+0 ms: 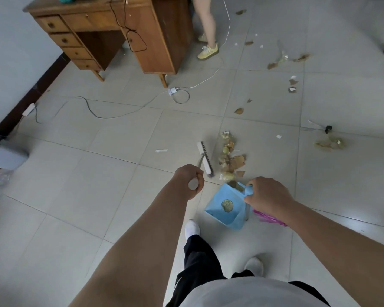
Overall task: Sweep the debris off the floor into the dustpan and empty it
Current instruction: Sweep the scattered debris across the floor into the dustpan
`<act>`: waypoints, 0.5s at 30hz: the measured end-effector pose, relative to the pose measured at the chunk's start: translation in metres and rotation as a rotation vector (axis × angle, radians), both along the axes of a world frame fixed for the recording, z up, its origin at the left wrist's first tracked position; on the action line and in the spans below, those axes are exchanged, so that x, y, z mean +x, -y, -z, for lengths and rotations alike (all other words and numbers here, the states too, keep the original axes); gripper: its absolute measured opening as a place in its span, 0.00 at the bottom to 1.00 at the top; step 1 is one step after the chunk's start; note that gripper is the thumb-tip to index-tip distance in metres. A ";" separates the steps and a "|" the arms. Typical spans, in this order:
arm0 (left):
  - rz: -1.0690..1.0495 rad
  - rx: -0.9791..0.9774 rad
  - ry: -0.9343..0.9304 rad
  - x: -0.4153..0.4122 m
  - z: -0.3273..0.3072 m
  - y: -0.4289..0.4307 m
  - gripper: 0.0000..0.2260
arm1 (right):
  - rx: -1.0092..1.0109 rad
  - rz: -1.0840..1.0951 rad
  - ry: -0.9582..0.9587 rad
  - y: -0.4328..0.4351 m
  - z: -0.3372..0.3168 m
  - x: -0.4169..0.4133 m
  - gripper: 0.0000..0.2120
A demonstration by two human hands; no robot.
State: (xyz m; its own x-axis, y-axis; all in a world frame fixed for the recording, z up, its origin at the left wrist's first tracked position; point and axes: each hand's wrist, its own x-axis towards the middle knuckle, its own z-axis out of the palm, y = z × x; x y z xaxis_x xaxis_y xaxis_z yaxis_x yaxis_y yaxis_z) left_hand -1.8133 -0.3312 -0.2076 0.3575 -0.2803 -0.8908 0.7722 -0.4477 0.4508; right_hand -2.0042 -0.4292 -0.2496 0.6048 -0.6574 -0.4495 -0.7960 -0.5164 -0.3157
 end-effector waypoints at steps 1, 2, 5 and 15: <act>0.003 -0.008 0.027 0.017 0.001 -0.003 0.07 | -0.001 -0.004 0.005 -0.001 -0.001 0.010 0.14; 0.001 -0.016 0.052 0.032 0.000 -0.007 0.09 | -0.002 -0.006 0.011 -0.002 -0.002 0.021 0.14; -0.049 0.026 0.134 0.080 -0.003 -0.018 0.12 | 0.022 0.001 0.032 -0.002 -0.004 0.058 0.12; -0.126 0.265 0.150 0.269 0.019 -0.053 0.10 | 0.063 0.034 0.087 0.000 0.007 0.193 0.11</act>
